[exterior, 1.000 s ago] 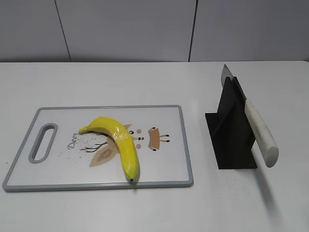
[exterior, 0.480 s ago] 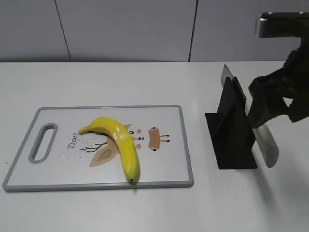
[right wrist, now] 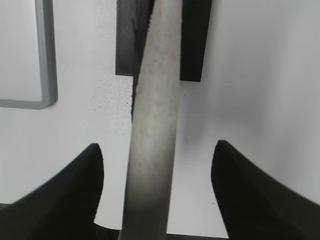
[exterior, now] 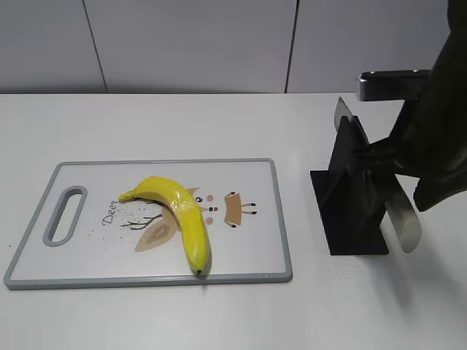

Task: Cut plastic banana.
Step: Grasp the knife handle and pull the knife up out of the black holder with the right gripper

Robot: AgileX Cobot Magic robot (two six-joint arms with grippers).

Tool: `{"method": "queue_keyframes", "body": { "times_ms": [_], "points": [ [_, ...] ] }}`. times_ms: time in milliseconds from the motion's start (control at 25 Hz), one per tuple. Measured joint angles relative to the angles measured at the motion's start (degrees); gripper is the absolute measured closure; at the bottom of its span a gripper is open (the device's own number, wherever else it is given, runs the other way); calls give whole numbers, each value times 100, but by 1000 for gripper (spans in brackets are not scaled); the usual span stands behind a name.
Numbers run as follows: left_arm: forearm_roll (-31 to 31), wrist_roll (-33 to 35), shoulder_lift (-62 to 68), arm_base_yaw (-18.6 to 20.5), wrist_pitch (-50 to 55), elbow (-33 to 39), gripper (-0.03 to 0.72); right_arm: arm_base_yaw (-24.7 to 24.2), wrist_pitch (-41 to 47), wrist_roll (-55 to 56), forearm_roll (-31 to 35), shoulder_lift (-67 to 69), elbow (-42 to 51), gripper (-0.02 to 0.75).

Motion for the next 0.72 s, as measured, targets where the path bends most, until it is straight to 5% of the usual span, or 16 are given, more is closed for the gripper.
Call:
{"method": "queue_keyframes", "body": {
  "times_ms": [200,400,720],
  "points": [
    [0,0,0,0,-2,0,104,0,0,144,0,168,0,324],
    [0,0,0,0,-2,0,104,5,52,287,109,175,0,579],
    [0,0,0,0,-2,6,104,11,52,287,125,168,0,577]
  ]
}}
